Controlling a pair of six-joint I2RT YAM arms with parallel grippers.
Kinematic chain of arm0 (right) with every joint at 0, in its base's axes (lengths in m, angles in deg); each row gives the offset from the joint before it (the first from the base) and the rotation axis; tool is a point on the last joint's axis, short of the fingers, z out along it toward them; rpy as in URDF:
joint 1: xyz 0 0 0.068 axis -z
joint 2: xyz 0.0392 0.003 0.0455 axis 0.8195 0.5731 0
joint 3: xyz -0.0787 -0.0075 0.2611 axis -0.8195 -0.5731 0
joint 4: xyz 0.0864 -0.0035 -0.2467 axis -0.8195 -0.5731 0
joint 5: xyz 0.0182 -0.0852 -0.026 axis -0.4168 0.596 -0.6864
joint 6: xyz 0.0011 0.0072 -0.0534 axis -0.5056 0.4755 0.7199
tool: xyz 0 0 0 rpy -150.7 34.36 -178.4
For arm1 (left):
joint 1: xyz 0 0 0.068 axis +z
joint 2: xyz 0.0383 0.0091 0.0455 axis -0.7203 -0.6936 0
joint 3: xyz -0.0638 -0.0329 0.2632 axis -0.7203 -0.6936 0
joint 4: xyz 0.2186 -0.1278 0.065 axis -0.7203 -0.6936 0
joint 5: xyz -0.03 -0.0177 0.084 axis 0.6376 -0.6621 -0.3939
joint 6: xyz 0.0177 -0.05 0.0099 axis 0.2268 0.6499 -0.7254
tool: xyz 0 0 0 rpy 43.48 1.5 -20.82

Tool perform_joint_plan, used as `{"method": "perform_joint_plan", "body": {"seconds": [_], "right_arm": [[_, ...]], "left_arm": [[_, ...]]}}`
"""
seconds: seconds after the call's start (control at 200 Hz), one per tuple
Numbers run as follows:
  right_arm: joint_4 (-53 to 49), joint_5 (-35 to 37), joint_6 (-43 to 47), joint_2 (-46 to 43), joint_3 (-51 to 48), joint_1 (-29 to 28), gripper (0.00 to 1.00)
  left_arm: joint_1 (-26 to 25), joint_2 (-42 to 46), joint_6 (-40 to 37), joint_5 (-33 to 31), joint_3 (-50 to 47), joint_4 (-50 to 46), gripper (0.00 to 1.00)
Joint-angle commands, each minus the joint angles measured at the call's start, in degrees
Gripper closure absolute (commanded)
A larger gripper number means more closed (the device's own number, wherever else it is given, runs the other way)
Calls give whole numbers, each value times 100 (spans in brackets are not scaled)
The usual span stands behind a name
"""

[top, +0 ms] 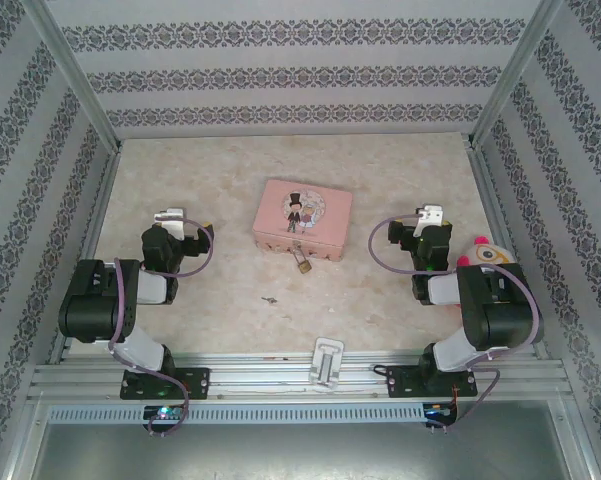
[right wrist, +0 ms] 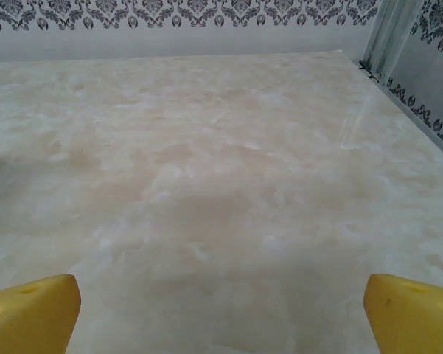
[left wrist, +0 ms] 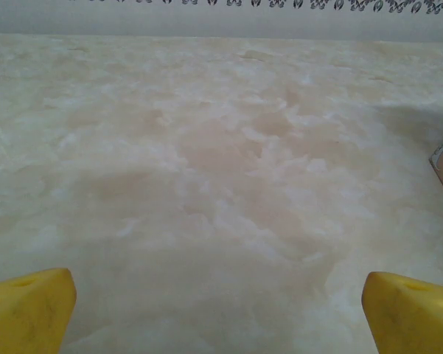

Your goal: Unlock the padlock with the key

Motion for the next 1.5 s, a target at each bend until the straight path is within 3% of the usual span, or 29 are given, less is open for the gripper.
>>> {"method": "perform_joint_plan", "body": {"seconds": [0.0, 1.289, 1.494], "right_arm": [[50, -14, -4, -54, 31, -19, 2], [59, -10, -3, -58, 31, -19, 2], [-310, 117, 9, -545, 31, -59, 2]], "left_arm": [[-46, 36, -89, -72, 104, -70, 1], [-47, 36, -85, -38, 96, -67, 1], [-40, 132, -120, 86, 65, -59, 1]]}}
